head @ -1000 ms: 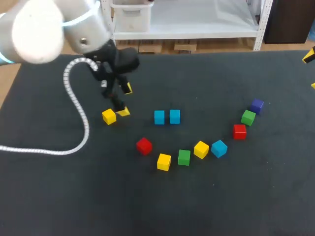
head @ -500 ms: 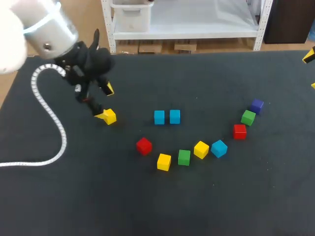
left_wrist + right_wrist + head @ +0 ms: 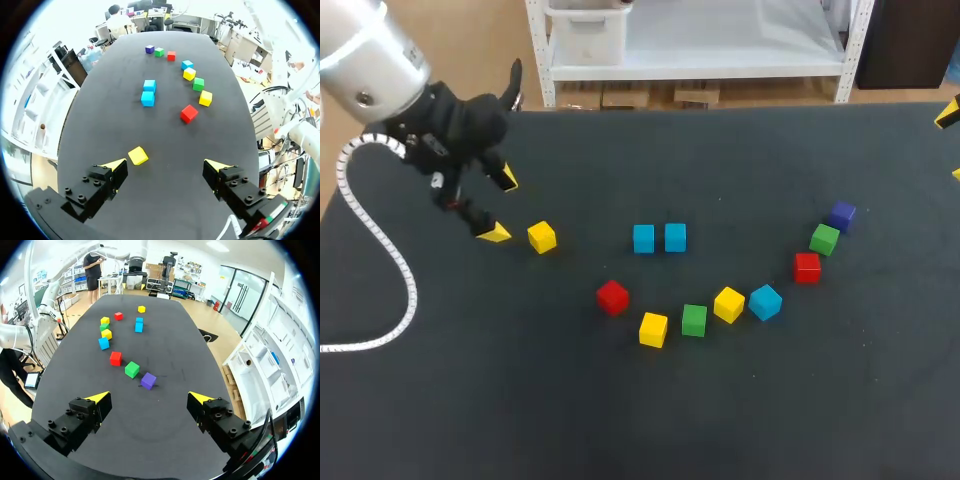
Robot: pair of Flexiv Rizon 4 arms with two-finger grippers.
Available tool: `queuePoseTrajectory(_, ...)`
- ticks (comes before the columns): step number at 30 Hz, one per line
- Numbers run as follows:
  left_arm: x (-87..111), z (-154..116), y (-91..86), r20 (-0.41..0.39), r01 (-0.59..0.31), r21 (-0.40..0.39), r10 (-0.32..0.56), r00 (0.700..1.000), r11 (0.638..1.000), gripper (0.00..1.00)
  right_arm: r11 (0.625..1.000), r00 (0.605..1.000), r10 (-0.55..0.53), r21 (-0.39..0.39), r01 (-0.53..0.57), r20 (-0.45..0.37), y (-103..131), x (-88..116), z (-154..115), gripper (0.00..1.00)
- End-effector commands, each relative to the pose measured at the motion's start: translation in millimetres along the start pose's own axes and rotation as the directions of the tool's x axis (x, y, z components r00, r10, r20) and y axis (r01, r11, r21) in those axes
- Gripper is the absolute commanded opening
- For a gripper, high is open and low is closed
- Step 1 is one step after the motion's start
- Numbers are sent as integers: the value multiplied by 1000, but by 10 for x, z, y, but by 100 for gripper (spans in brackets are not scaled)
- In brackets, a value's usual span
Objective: Place the blue cubes, place green cubes on the blue cubes, place the yellow cubes on the green cubes, then place the red cubes on the yellow cubes, and place purple cube on the red cubes.
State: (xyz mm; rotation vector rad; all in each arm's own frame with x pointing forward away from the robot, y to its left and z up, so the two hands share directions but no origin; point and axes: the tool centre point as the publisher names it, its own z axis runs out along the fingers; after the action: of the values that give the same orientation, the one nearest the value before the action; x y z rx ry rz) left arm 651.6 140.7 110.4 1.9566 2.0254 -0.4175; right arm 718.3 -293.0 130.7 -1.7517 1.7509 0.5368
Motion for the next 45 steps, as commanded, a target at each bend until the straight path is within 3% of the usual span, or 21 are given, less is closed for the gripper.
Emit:
queuePoseTrajectory(1, -12, -71, -11, -3, 2, -1, -2, 1000, 1000, 100, 1000, 1000, -1, 2, 1, 1, 5, 2, 1, 100)
queuePoseTrajectory(18, -31, -83, -12, -14, 6, 11, -6, 1000, 1000, 100, 1000, 1000, -1, 2, 1, 1, 5, 2, 1, 100)
queuePoseTrajectory(20, -31, -83, -12, -14, 6, 11, -6, 1000, 1000, 100, 991, 993, -103, -85, 99, -49, -24, -77, 93, 100)
queuePoseTrajectory(23, -31, -83, -12, -14, 6, 11, -6, 1000, 1000, 100, 949, 958, -267, -200, 243, -104, -51, -192, 251, 100)
queuePoseTrajectory(25, -31, -83, -12, -14, 6, 11, -6, 1000, 1000, 100, 901, 924, -379, -243, 359, -43, -37, -294, 327, 100)
queuePoseTrajectory(28, -31, -83, -12, -14, 6, 11, -6, 1000, 1000, 100, 838, 874, -480, -334, 432, -73, 4, -419, 482, 100)
queuePoseTrajectory(30, -31, -83, -12, -14, 6, 11, -6, 1000, 1000, 100, 778, 832, -554, -374, 504, -32, 84, -535, 614, 100)
queuePoseTrajectory(32, -31, -83, -12, -14, 6, 11, -6, 1000, 1000, 100, 749, 813, -582, -407, 522, -28, 151, -601, 718, 100)
queuePoseTrajectory(36, -31, -83, -12, -14, 6, 11, -6, 1000, 1000, 100, 643, 740, -671, -461, 612, 48, 358, -749, 960, 100)
queuePoseTrajectory(38, -31, -83, -12, -14, 6, 11, -6, 1000, 1000, 100, 603, 725, -684, -497, 624, 80, 441, -776, 1062, 100)
queuePoseTrajectory(41, -31, -83, -12, -14, 6, 11, -6, 1000, 1000, 100, 565, 707, -701, -529, 633, 97, 567, -801, 1198, 100)
queuePoseTrajectory(45, -31, -83, -12, -14, 6, 11, -6, 1000, 1000, 100, 554, 705, -698, -529, 643, 125, 731, -805, 1373, 100)
